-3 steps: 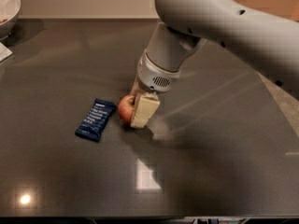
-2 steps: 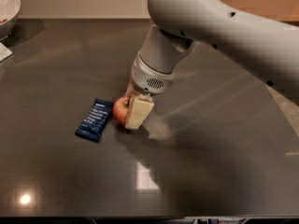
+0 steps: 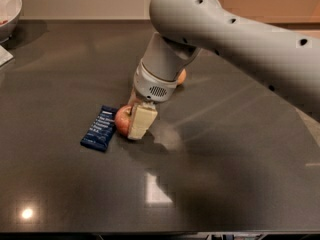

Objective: Move apple near rxbar blueberry

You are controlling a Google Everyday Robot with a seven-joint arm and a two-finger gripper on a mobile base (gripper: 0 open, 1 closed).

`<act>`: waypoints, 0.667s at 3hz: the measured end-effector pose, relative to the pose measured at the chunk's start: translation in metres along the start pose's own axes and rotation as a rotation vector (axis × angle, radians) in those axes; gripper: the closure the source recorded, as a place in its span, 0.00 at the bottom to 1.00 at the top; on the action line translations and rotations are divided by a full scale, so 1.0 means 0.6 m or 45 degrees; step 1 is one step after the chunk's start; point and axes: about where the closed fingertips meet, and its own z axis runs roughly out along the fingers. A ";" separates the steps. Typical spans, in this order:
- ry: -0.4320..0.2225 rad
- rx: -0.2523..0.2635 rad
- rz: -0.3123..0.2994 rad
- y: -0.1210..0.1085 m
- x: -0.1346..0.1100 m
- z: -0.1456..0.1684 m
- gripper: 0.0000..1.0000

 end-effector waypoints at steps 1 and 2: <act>-0.021 0.001 0.001 -0.009 0.004 0.004 0.58; -0.019 0.000 -0.002 -0.007 0.002 0.005 0.36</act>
Offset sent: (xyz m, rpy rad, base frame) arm 0.0043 -0.0002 -0.0026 0.0131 0.0010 -0.0008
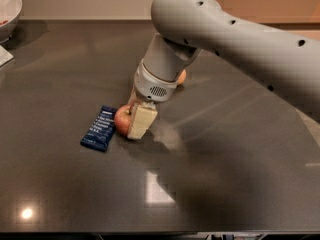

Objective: Move apple near rxbar blueberry

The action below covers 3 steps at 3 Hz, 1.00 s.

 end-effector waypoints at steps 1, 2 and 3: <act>0.001 -0.001 -0.003 0.001 -0.002 0.001 0.12; 0.002 -0.001 -0.005 0.002 -0.003 0.001 0.00; 0.002 -0.002 -0.006 0.002 -0.003 0.001 0.00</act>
Offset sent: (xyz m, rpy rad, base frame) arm -0.0006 0.0008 0.0000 -0.0006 -0.0004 0.0019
